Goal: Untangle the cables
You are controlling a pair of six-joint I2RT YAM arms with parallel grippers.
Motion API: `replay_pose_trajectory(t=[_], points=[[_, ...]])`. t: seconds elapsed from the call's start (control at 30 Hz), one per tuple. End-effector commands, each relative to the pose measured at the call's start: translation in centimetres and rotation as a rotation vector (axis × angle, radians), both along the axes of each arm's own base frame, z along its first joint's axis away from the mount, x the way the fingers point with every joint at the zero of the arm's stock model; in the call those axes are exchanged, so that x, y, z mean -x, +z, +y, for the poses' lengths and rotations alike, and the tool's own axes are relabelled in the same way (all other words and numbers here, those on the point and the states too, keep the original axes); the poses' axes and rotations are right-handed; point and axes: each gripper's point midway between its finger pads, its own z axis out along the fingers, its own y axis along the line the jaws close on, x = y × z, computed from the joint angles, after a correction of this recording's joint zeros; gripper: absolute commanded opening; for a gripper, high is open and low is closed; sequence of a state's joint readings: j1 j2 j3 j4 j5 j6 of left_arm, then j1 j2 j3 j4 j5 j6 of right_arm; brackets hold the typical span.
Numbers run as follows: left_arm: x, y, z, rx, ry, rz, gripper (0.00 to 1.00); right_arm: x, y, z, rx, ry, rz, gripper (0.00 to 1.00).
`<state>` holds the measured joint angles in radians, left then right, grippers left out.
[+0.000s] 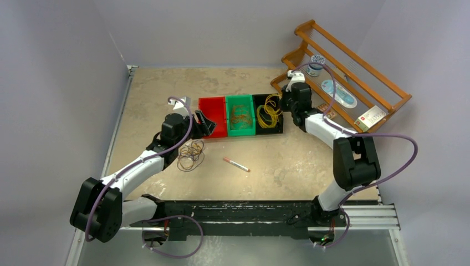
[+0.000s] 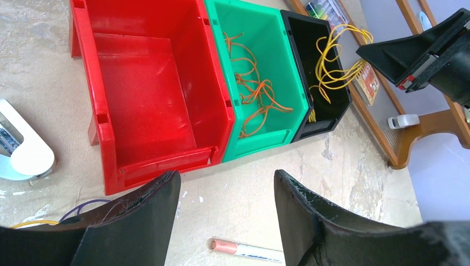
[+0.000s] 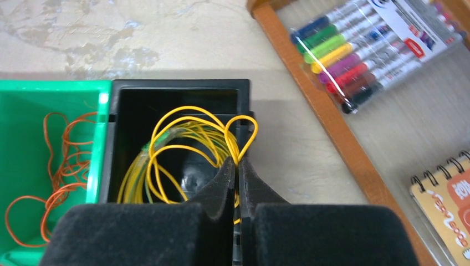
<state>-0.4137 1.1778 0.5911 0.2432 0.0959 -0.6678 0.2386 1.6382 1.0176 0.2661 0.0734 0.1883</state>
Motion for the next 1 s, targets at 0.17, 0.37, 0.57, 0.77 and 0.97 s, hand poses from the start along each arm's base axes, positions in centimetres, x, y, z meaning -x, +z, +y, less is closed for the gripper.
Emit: replay_pose_trajectory(t=[0.17, 0.37, 0.57, 0.77, 0.97], points=[[-0.4, 2.2, 0.2, -0.004, 0.007, -0.072, 0.62, -0.8, 1.7, 2.3, 0.206, -0.008, -0.066, 0.0], [-0.5, 2.2, 0.1, -0.002, 0.007, -0.07, 0.62, -0.7, 1.5, 2.0, 0.275, -0.049, -0.054, 0.0], [-0.6, 2.0, 0.1, -0.003, 0.009, -0.062, 0.61, -0.3, 1.1, 1.8, 0.33, -0.063, -0.026, 0.0], [-0.7, 1.7, 0.7, -0.024, 0.04, -0.05, 0.61, 0.1, -0.3, 3.2, 0.338, 0.0, 0.018, 0.0], [-0.7, 1.9, 0.9, -0.026, 0.05, -0.051, 0.61, 0.5, -2.3, 4.0, 0.363, 0.049, 0.078, 0.0]])
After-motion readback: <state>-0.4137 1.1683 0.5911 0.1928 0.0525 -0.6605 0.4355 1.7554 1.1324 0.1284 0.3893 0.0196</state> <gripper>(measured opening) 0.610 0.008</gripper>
